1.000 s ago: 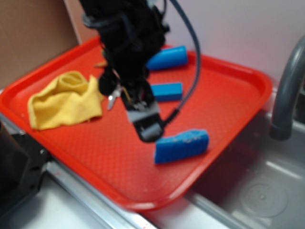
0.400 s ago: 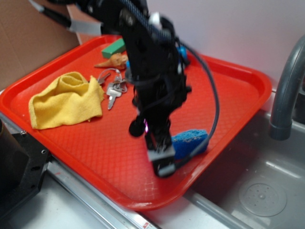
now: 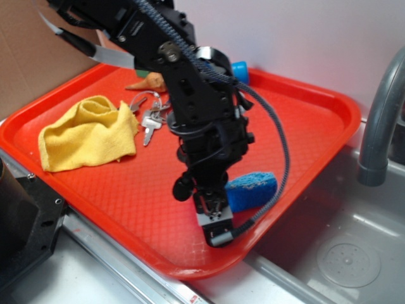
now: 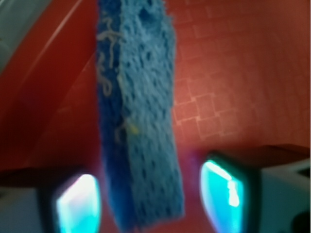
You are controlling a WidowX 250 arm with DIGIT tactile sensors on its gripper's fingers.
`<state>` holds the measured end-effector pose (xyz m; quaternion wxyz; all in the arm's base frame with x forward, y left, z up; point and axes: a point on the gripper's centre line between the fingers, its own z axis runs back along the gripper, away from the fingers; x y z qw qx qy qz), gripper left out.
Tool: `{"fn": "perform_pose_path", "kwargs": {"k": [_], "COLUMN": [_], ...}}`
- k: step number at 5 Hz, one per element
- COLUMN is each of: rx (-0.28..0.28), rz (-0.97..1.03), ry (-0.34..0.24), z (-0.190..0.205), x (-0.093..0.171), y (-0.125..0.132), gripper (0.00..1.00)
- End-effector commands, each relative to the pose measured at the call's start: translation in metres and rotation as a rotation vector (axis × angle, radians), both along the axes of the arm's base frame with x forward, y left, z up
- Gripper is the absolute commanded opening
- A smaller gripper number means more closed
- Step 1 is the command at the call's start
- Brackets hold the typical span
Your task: Grab the blue sponge.
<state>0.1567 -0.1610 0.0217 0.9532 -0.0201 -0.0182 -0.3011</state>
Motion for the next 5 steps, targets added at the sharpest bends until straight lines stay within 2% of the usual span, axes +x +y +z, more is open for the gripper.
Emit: {"fn": "perform_pose_path", "kwargs": {"k": [1,2,3,4,5], "rx": [-0.024,-0.082,-0.096,-0.069,-0.067], "rz": [0.081,0.132,0.136,0.126,0.150], "ry": [-0.066,-0.121,-0.156,-0.143,-0.154], "z": [0.045,0.089,0.117,0.117,0.120], "x": [0.025,0.025,0.026,0.025,0.022], "y": [-0.001,0.011,0.012,0.009,0.014], "gripper": [0.00,0.00,0.00,0.53,1.00]}}
